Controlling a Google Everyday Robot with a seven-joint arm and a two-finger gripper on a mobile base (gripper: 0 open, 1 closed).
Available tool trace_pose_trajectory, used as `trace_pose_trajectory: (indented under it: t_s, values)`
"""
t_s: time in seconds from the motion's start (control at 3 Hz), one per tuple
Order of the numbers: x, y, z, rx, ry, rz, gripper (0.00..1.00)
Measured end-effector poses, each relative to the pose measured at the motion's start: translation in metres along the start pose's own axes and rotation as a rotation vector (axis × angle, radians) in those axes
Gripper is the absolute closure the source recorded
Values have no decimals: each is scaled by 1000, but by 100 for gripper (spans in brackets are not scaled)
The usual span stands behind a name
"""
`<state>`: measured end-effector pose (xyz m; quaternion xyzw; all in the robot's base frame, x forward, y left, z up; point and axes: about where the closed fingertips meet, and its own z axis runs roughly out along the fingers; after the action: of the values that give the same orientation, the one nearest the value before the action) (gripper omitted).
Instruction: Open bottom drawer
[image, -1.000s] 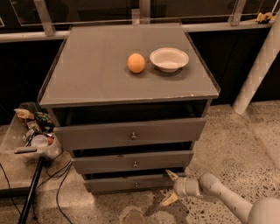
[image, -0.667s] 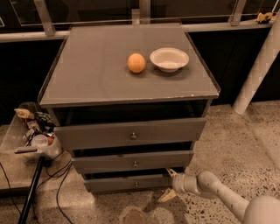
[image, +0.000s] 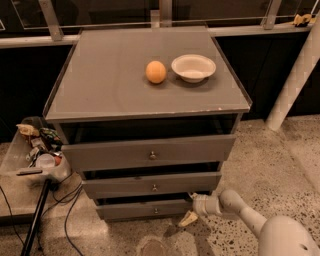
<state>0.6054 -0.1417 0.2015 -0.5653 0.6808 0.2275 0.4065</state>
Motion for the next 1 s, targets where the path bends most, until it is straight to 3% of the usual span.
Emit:
trace_pose_trajectory:
  t_s: [0.67,1.0]
  values:
    - [30,-1,11,-2,59,-6,0]
    - [30,-1,11,-2,59,-6,19]
